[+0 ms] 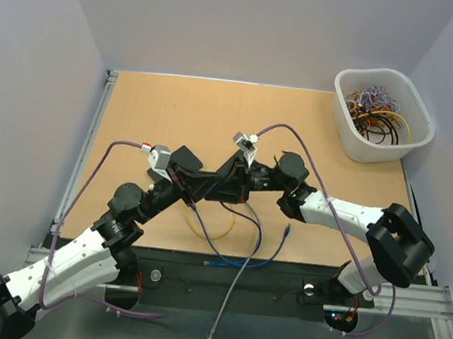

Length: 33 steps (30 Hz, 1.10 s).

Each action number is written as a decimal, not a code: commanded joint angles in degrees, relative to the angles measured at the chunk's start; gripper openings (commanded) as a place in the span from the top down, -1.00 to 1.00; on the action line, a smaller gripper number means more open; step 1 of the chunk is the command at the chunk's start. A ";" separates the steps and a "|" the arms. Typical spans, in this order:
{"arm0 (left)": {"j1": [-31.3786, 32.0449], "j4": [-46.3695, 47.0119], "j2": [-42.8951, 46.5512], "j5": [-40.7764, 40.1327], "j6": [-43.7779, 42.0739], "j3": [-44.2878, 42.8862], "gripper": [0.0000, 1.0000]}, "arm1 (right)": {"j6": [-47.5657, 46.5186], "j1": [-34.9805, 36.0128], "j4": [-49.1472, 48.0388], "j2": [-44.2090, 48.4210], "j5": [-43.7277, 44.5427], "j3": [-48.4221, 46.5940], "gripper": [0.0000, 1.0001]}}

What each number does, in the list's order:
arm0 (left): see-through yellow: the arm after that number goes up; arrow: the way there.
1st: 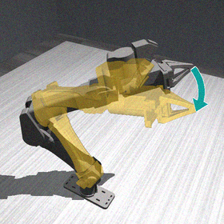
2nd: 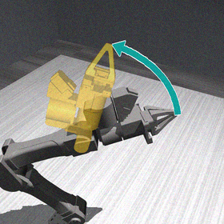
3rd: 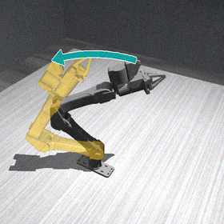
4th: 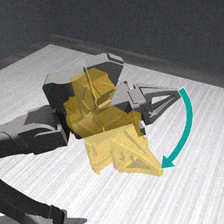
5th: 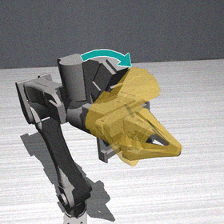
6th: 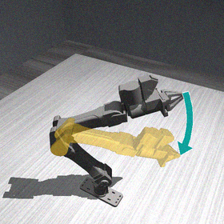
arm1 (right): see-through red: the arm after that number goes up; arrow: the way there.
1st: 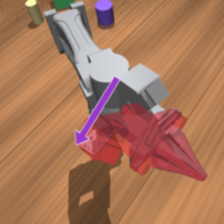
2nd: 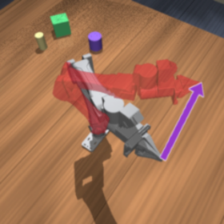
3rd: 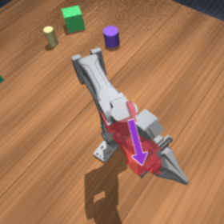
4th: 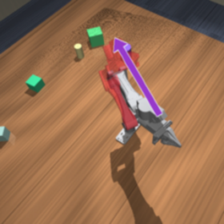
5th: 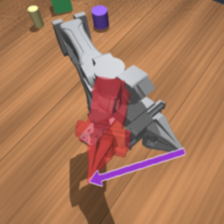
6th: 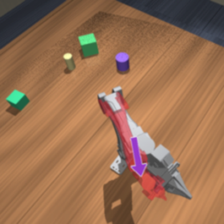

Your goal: Insert the plug into the switch port

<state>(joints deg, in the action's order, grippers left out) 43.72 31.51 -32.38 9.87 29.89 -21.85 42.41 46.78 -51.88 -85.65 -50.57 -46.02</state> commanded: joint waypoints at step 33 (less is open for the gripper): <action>-0.22 -24.39 -22.81 -22.88 11.77 -18.41 1.00 | -25.36 6.74 44.23 7.07 44.50 -10.14 0.02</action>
<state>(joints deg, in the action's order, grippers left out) 43.77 4.91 -55.13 -12.49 41.45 -37.98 18.83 52.42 -7.27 -77.54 -9.52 -53.10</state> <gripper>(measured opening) 0.190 0.493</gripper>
